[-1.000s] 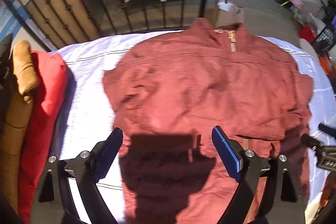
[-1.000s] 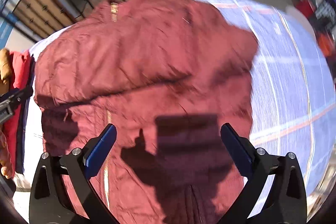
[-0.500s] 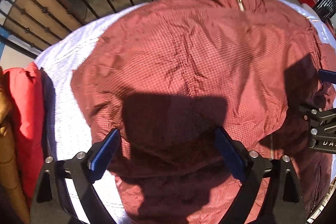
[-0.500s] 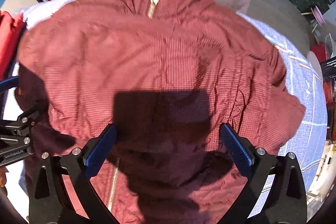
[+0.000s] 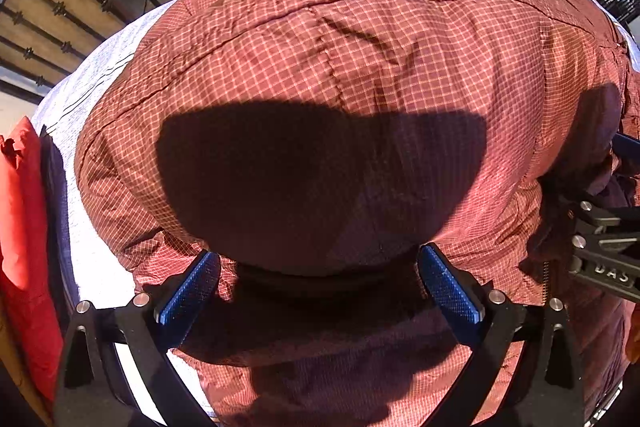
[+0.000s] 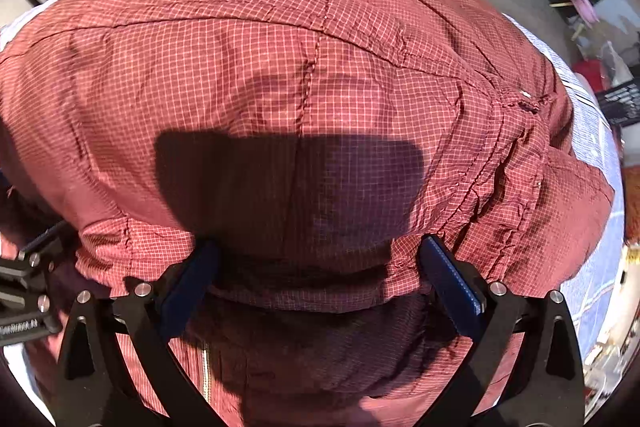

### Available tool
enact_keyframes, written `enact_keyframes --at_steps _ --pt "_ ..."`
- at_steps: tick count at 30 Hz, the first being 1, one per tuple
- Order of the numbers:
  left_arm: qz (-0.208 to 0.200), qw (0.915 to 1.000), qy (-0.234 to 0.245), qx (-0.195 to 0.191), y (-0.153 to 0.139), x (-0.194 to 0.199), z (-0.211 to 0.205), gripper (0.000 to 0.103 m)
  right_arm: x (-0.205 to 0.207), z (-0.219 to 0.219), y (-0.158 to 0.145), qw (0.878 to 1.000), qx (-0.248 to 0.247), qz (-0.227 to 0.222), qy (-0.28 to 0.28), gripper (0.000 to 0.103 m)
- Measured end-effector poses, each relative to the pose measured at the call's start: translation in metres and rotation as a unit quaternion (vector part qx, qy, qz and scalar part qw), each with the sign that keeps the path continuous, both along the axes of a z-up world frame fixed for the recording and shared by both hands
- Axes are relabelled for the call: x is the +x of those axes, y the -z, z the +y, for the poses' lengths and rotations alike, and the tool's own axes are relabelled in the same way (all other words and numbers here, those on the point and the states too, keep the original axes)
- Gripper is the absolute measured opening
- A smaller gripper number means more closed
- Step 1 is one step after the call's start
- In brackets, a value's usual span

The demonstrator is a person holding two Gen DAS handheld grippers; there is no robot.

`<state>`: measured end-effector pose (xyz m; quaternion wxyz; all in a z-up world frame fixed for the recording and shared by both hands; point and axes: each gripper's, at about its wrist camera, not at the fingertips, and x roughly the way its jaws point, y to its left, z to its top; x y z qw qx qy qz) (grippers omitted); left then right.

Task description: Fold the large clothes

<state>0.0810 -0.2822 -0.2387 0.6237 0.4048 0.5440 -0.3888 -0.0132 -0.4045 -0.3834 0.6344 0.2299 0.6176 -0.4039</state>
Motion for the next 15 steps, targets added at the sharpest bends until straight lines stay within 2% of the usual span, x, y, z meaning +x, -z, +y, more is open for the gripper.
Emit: enact_keyframes --at_steps 7,10,15 --pt "-0.026 0.9996 -0.006 0.003 0.002 -0.008 -0.001 0.098 0.003 0.019 0.000 0.998 -0.062 -0.006 0.005 0.099" --pt "-0.044 0.9990 -0.002 0.005 -0.004 -0.017 0.001 0.098 -0.003 0.031 -0.012 0.998 -0.065 -0.012 0.009 0.098" --pt "-0.076 0.9971 -0.005 -0.009 -0.020 -0.037 0.014 0.095 -0.028 0.057 -0.046 0.994 -0.082 -0.066 0.039 0.098"
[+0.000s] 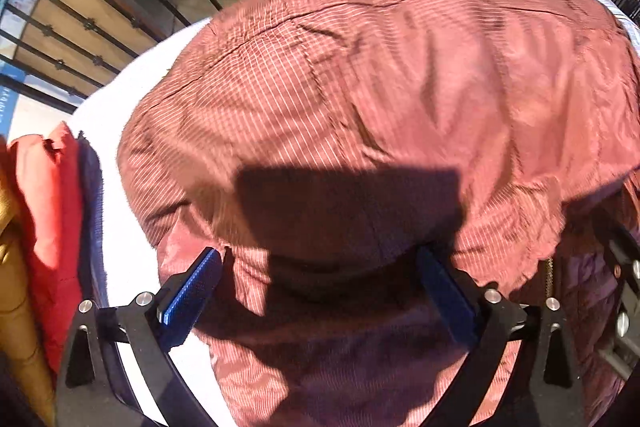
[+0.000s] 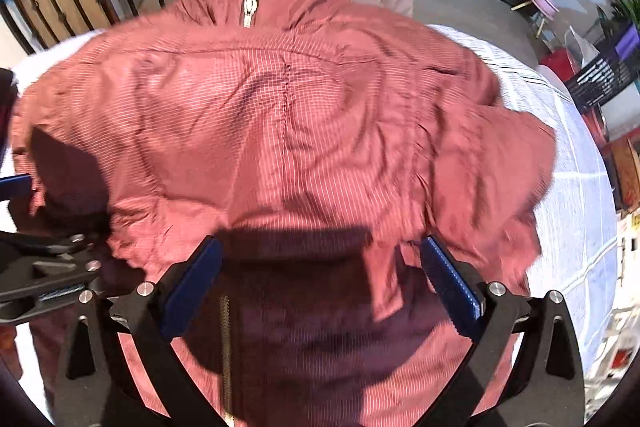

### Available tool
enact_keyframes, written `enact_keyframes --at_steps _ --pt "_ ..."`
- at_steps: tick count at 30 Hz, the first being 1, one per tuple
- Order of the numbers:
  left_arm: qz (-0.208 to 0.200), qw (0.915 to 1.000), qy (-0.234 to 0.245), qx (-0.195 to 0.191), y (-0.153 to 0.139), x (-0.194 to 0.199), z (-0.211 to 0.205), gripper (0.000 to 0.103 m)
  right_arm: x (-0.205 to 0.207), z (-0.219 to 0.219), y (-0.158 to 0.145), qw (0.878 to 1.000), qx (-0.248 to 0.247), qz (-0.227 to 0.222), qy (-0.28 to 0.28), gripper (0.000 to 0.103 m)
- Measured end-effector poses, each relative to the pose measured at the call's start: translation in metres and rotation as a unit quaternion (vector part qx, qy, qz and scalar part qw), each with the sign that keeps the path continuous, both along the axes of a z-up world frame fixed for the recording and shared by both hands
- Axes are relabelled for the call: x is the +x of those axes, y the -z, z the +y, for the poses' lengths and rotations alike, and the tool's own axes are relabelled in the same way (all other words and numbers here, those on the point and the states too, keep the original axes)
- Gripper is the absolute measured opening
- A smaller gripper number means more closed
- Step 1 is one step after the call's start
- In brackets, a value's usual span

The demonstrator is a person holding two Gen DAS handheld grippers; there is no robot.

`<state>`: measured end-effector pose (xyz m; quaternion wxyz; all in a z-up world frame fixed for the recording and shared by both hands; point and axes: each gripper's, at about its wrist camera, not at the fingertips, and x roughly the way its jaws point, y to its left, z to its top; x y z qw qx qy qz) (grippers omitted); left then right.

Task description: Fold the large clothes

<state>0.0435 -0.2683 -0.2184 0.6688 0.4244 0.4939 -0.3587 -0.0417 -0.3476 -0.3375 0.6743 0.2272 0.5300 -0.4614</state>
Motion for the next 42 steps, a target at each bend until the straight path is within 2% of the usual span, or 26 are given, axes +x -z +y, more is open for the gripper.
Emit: enact_keyframes --at_steps 9,13,19,23,28,32,37,42 --pt "0.013 0.9995 0.002 -0.027 -0.033 -0.042 0.058 0.095 -0.021 0.059 -0.024 0.999 0.038 -0.025 -0.017 0.098" --pt "0.029 0.9991 -0.021 -0.024 -0.037 -0.046 0.092 0.094 -0.035 0.063 -0.030 0.997 0.054 -0.043 -0.020 0.098" --pt "0.050 0.9971 -0.054 -0.018 -0.041 -0.048 0.141 0.092 -0.056 0.099 -0.041 0.994 0.070 -0.069 -0.051 0.098" --pt "0.074 0.9931 -0.088 -0.021 -0.043 -0.037 0.173 0.088 -0.096 0.120 -0.036 0.992 0.082 -0.066 -0.063 0.098" --pt "0.092 0.9896 -0.109 -0.022 -0.041 -0.039 0.208 0.084 -0.157 0.122 -0.028 0.996 0.079 -0.039 -0.033 0.098" --pt "0.100 0.9899 -0.098 -0.023 -0.044 -0.052 0.236 0.084 -0.213 0.115 -0.028 0.995 0.093 -0.041 0.020 0.098" --pt "0.110 0.9897 -0.089 -0.019 -0.043 -0.057 0.273 0.085 -0.278 0.104 -0.018 0.983 0.146 -0.062 0.088 0.098" --pt "0.142 0.9829 -0.114 -0.024 -0.039 -0.053 0.322 0.085 -0.309 0.104 -0.012 0.968 0.195 -0.106 0.117 0.098"
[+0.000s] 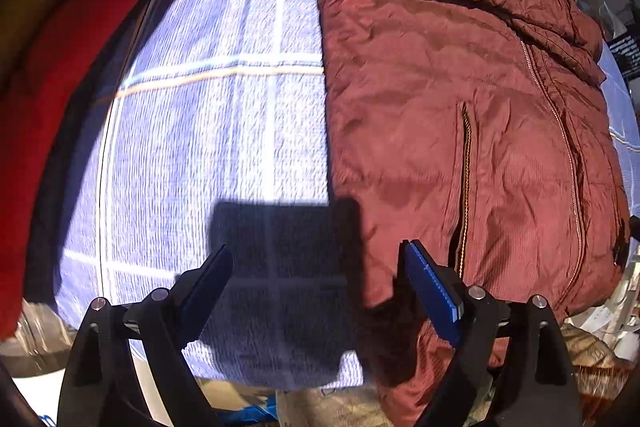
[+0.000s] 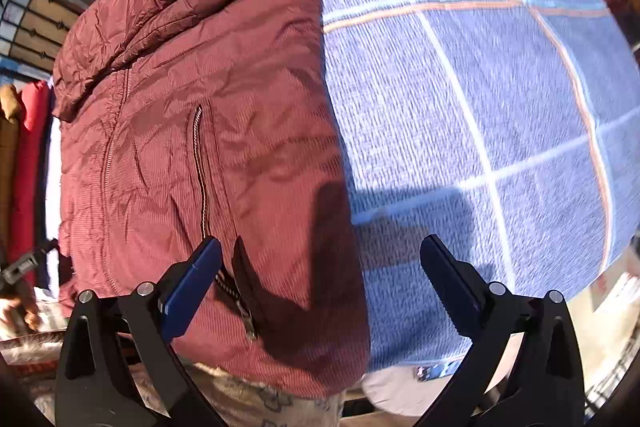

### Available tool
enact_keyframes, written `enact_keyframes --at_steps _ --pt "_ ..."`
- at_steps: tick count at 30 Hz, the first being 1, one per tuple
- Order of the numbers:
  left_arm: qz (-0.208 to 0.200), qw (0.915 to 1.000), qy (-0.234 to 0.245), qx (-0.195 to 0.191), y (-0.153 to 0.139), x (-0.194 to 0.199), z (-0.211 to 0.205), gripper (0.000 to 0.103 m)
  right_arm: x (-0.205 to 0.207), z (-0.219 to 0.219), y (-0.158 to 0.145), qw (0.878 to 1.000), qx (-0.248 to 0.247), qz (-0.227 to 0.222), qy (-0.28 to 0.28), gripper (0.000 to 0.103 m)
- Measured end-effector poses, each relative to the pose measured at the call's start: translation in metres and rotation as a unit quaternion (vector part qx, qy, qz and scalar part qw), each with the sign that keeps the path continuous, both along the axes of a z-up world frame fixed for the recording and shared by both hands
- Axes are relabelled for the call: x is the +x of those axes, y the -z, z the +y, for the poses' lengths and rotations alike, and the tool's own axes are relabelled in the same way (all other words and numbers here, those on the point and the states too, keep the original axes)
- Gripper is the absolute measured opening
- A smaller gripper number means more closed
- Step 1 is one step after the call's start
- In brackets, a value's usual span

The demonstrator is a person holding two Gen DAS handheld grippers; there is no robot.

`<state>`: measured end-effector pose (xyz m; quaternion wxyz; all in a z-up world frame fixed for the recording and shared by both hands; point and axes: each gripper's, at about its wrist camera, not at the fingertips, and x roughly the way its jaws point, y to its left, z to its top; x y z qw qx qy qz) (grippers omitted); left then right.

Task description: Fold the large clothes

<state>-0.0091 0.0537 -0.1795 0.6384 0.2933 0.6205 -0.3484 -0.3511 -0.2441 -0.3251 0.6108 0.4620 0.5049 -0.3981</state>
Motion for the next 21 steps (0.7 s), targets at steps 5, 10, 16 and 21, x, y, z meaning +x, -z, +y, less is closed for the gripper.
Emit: enact_keyframes --at_steps 5,10,16,21 --pt "0.045 0.9986 -0.017 -0.020 0.003 -0.013 0.036 0.084 -0.014 0.011 0.012 0.998 0.046 -0.047 0.007 0.098" --pt "0.097 0.9946 -0.008 -0.036 0.009 -0.037 0.068 0.082 -0.016 0.024 0.021 0.995 0.079 -0.064 -0.012 0.098" --pt "0.135 0.9898 -0.010 -0.044 0.023 -0.057 0.079 0.080 -0.017 0.035 0.032 0.992 0.111 -0.052 -0.030 0.098" --pt "0.157 0.9864 0.026 -0.042 0.027 -0.077 0.072 0.075 -0.005 0.046 0.037 0.989 0.127 -0.045 -0.064 0.094"
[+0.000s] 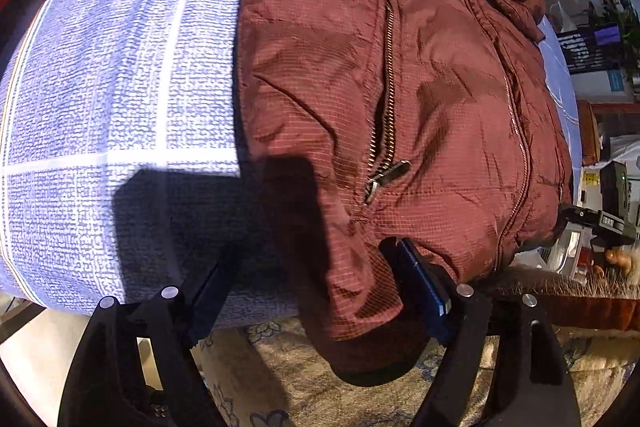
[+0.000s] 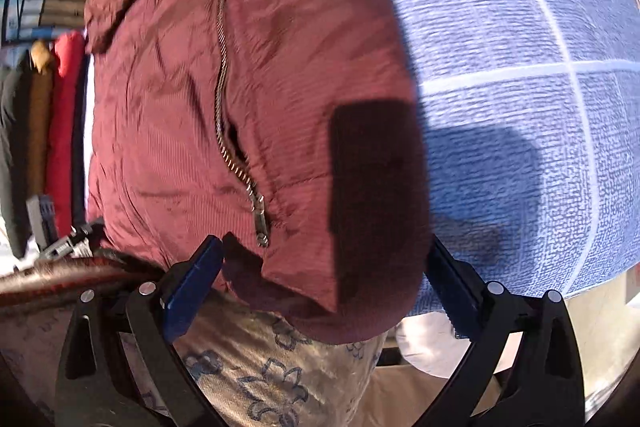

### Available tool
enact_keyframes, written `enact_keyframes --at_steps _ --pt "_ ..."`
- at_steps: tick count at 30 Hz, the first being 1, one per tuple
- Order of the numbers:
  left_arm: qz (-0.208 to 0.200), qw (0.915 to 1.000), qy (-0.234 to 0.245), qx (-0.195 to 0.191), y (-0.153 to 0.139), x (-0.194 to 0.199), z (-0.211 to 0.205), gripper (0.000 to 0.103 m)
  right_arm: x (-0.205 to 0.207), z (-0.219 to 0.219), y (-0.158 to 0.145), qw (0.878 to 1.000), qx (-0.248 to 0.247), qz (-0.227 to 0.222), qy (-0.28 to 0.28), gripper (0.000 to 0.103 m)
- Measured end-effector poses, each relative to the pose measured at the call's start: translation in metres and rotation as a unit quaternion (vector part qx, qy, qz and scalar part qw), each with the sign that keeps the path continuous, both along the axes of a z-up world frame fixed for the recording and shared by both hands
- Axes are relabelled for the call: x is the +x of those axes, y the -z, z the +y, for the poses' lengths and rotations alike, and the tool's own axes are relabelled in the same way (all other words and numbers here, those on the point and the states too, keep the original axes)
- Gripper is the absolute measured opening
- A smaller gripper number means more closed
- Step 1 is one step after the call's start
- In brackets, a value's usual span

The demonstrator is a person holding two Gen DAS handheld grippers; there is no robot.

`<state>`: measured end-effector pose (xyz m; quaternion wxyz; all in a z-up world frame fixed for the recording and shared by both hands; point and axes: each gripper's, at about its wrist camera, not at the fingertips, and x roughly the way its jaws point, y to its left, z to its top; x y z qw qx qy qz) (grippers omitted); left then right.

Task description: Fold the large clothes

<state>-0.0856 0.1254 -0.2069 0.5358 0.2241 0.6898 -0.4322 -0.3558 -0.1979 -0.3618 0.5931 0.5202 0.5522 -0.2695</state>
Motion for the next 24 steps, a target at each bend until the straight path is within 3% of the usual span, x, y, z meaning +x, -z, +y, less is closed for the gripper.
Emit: enact_keyframes --at_steps 3,7,15,24 --pt "0.002 0.9997 0.023 0.002 0.004 0.017 -0.026 0.068 0.008 0.006 0.002 0.999 -0.008 0.024 -0.034 0.086" --pt "0.011 0.9994 0.032 0.004 0.011 0.017 -0.049 0.057 0.007 0.006 0.001 0.999 -0.006 0.030 -0.035 0.075" --pt "0.018 0.9992 0.035 0.009 0.009 0.022 -0.061 0.034 0.001 -0.001 -0.015 1.000 0.004 0.009 -0.026 0.032" --pt "0.010 0.9993 0.033 -0.016 -0.015 0.031 -0.077 0.018 0.009 -0.004 -0.043 0.999 -0.018 -0.014 -0.048 0.016"
